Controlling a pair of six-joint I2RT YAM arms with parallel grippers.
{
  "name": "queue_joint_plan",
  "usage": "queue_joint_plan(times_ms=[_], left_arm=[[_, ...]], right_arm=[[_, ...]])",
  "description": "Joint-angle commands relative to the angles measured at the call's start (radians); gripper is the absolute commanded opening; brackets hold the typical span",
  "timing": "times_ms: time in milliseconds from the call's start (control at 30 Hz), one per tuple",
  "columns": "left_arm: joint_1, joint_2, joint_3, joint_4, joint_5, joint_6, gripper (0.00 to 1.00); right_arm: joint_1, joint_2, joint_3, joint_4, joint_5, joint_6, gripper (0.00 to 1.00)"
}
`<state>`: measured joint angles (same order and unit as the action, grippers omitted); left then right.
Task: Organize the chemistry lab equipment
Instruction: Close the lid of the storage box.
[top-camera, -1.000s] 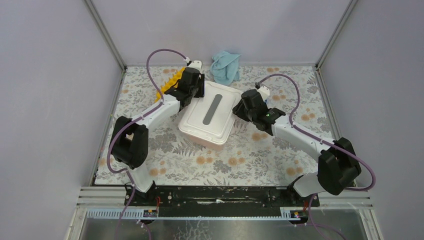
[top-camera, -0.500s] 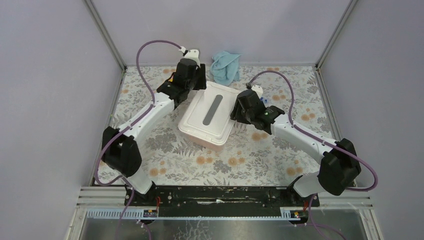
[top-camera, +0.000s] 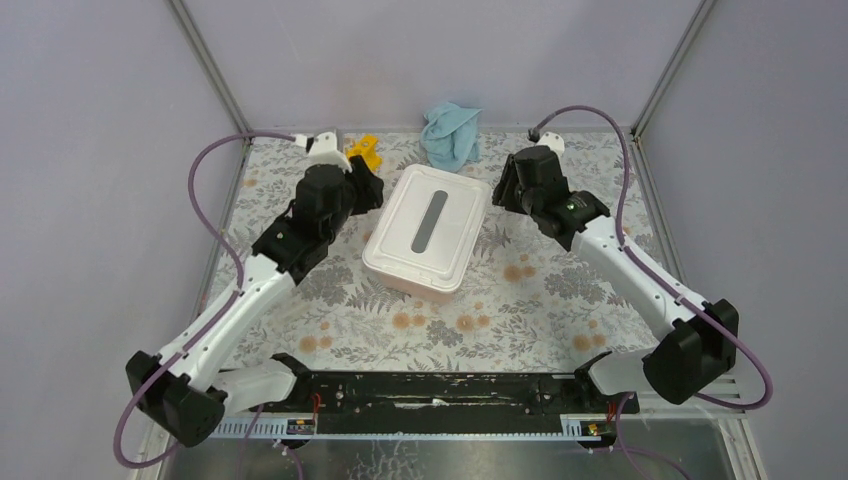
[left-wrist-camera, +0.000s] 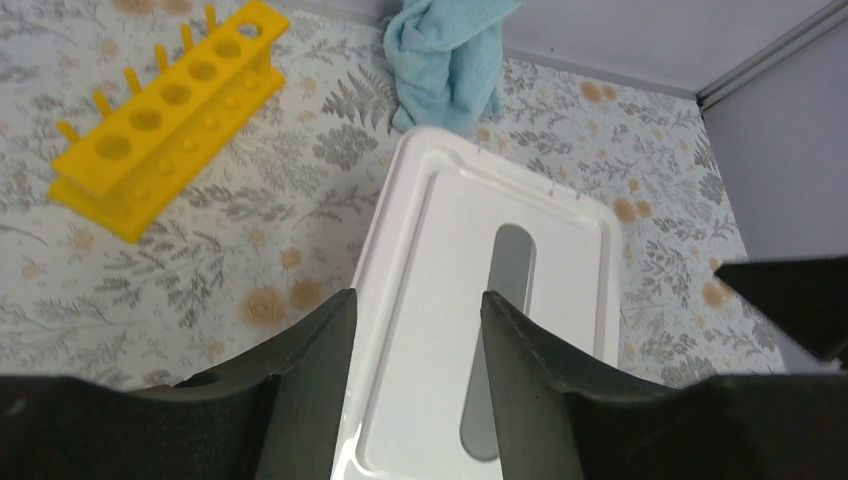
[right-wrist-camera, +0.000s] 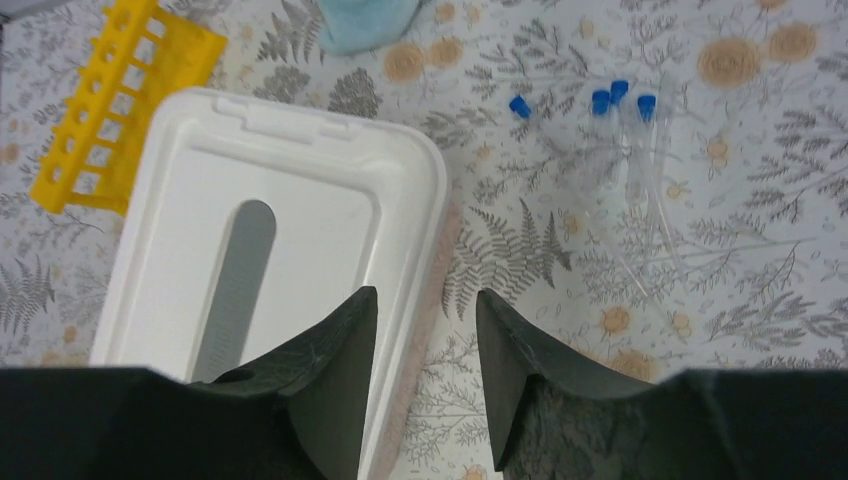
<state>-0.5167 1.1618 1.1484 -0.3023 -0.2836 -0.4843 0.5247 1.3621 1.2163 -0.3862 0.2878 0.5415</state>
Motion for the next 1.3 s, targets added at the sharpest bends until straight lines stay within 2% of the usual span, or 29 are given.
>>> queue_joint_plan(times_ms=[0,200,367,667,900,1067,1267], left_arm=[[-0.078,-0.093,-0.103,-0.019,-0.100,-0.102,0.56],[-0.233,-0.230,-0.271,-0.065,-0.202,-0.224,0.51],[-0.360,-0.284,-0.364,-0.131,-0.270,-0.322,0.44],[-0.557,-0.271,-0.438,-0.183,-0.359,-0.445,0.32],[-0.636,-0.182,-0.472,-0.157,-0.358,-0.500,0.25],[-0.647,-0.113,-0.503,-0.096,-0.352,-0.505,0.24],[-0.646,-0.044,-0.501,-0.023,-0.421,-0.483,0.24]], right_arm=[[-0.024,0.044,0.101,0.030,-0.004,-0.078,0.48],[-0.094,0.188,0.221,0.076,-0.102,-0.110,0.48],[-0.128,0.340,0.355,0.078,-0.173,-0.135,0.46],[-0.140,0.568,0.596,0.044,-0.265,-0.144,0.42],[-0.141,0.702,0.720,-0.026,-0.327,-0.138,0.41],[-0.140,0.742,0.721,-0.047,-0.368,-0.136,0.41],[-0.140,0.742,0.663,-0.037,-0.410,-0.138,0.40]])
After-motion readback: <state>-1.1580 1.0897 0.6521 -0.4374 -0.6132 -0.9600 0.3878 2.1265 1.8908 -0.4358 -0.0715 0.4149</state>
